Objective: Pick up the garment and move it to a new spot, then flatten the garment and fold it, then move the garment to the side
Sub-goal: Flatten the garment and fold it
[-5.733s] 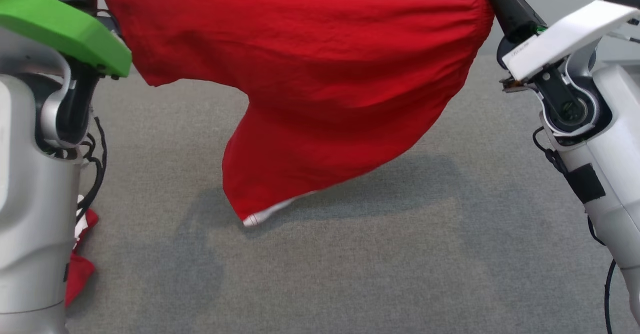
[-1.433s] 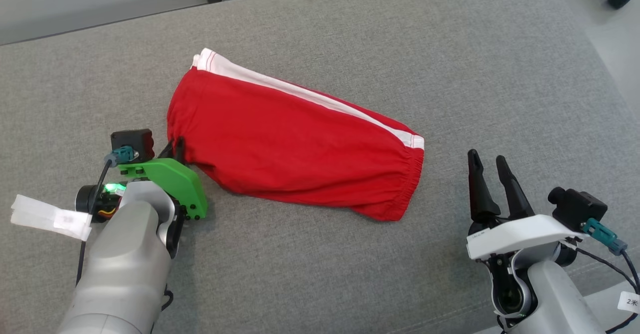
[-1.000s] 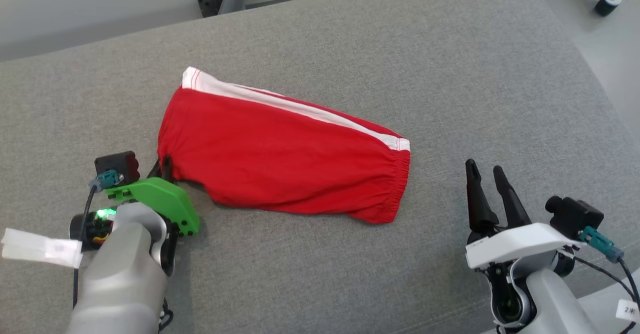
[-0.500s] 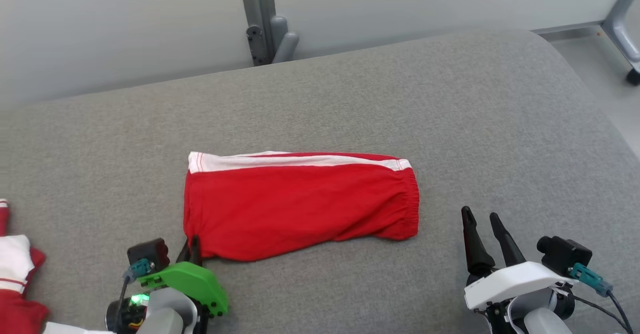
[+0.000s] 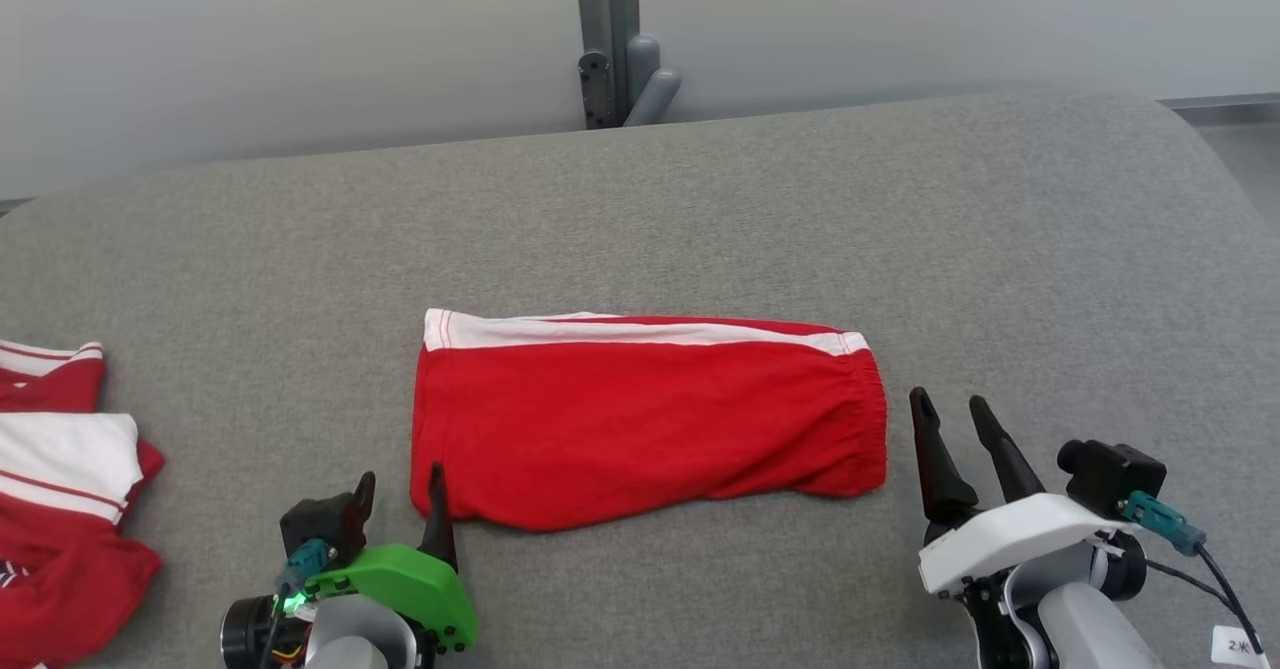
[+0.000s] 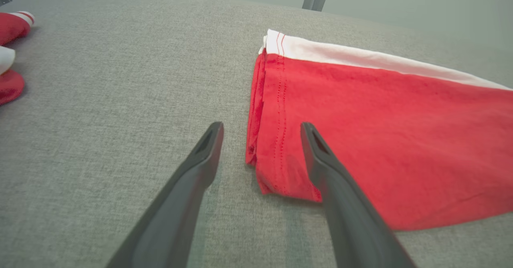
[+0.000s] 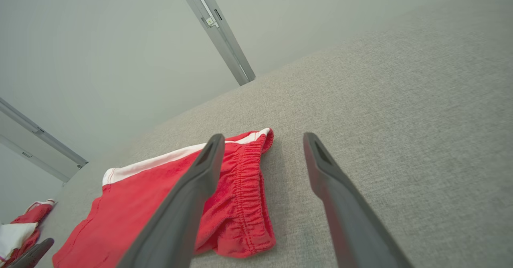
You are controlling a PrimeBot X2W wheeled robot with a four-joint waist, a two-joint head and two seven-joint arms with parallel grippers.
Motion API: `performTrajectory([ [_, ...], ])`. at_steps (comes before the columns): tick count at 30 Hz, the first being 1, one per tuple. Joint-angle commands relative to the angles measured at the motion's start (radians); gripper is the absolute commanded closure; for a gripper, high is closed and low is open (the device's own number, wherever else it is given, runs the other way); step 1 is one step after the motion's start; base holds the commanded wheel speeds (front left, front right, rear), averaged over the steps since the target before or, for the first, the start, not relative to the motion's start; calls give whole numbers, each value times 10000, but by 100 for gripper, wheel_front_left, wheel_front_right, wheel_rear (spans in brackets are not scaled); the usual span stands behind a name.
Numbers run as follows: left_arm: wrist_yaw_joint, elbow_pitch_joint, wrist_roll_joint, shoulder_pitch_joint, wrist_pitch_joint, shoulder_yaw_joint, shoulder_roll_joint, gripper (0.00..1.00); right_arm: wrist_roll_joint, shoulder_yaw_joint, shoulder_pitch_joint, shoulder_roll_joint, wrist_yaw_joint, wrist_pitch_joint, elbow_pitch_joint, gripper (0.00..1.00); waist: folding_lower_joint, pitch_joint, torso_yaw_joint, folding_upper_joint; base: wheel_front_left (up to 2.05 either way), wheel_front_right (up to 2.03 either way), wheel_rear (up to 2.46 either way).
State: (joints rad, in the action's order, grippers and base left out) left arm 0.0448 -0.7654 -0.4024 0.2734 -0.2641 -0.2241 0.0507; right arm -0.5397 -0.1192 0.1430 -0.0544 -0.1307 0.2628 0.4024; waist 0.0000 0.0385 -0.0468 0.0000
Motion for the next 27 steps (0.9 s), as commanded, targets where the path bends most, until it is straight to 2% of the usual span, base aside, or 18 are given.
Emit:
performTrajectory([
  [1,57,213,198,-231,1,-6,28,0,150,-52,287,-125,0,28,260,0,0,224,342,0,0,0,0],
  [12,59,1756,802,-572,-1,-359,12,0,949,-355,2098,-268,0,-4,3746,0,0,629,1524,0,0,0,0],
  [21,61,1993,750,-678,-1,-598,11,0,826,-720,2789,-113,0,-208,5731,0,0,809,1929,0,0,0,0],
  [22,53,1962,776,-684,-1,-619,10,0,729,-837,2803,-70,-2,-250,5821,14,0,810,1943,0,0,0,0],
  [24,45,1943,821,-702,-1,-624,11,0,480,-1043,2852,-10,-5,-255,5923,100,0,795,1949,0,0,0,0],
  [27,20,1899,885,-752,-1,-614,11,0,189,-1271,2908,-107,-2,-218,5993,100,0,758,1908,0,0,0,0],
])
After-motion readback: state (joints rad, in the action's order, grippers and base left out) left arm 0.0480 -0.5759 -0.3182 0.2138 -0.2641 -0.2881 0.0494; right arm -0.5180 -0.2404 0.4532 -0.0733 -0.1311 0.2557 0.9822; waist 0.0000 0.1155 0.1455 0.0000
